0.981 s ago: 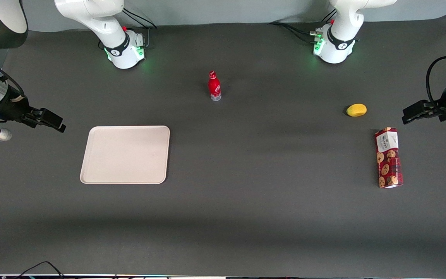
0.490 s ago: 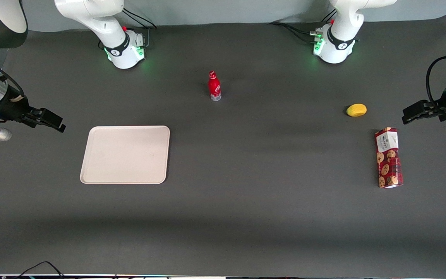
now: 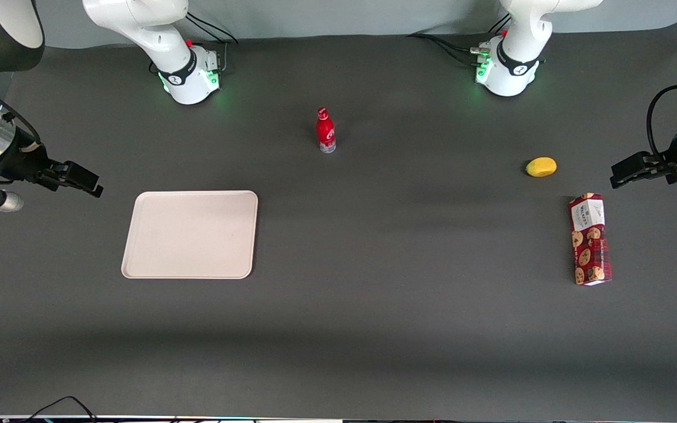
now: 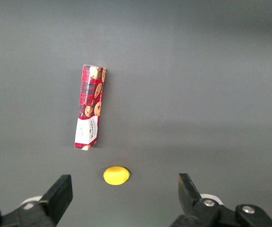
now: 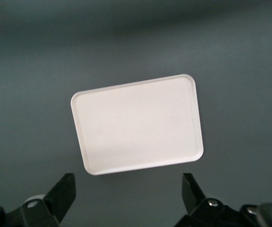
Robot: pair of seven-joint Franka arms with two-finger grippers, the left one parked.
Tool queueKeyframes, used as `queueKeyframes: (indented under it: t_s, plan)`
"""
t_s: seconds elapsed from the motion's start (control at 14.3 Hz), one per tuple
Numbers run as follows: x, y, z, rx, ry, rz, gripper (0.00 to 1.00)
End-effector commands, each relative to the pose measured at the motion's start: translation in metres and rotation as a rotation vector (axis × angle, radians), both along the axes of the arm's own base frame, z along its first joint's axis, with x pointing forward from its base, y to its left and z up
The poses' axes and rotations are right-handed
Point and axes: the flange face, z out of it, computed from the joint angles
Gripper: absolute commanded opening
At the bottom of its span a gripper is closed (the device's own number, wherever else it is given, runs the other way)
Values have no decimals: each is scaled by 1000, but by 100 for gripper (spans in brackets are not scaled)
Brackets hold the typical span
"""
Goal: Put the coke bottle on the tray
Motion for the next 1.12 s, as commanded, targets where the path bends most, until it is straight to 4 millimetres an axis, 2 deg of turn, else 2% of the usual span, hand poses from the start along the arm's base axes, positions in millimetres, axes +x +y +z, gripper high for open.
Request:
queueKeyframes:
  t_s: [0.0, 0.14, 0.28, 0.49, 0.7, 0.77, 0.84, 0.91, 1.05]
  plan:
    - [-25, 71, 6, 4, 58, 130, 100]
    - [-47, 123, 10, 13, 78, 221, 100]
    - [-71, 171, 17, 66, 100, 177, 100]
    - [-144, 275, 27, 40, 118, 176, 100]
    - [-204, 351, 17, 10, 130, 155, 100]
    - [-215, 371, 5, 7, 128, 139, 100]
    - [-230, 396, -17, -8, 128, 112, 100]
    - [-240, 413, -38, -15, 116, 82, 100]
    - [-266, 428, -89, -56, 51, 139, 100]
